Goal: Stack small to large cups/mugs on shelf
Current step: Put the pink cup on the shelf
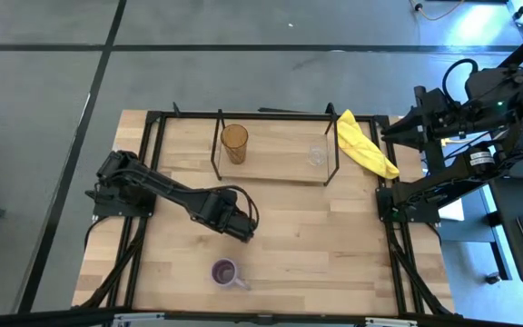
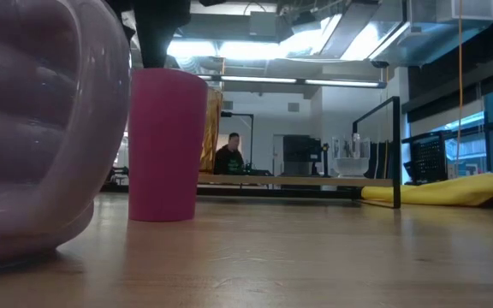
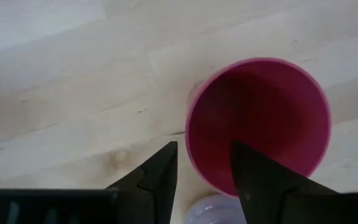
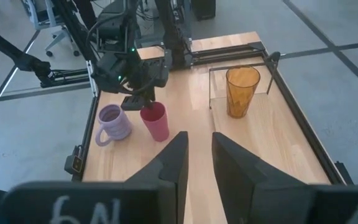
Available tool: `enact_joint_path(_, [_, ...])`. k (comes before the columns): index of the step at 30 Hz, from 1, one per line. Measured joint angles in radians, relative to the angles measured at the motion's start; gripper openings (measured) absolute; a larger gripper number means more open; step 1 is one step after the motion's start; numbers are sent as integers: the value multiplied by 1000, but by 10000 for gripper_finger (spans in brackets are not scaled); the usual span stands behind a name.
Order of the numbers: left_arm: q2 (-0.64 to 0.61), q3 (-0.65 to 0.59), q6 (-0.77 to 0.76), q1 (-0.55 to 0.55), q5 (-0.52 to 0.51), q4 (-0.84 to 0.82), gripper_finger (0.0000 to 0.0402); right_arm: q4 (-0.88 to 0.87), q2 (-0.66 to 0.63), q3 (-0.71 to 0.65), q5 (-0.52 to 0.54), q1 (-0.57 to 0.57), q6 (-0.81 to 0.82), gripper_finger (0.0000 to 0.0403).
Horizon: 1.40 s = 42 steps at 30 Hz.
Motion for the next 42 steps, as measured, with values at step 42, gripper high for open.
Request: enact_joint_path(42, [28,508,906,264,17,-64,2,0,-28,0,-41,0,8,74])
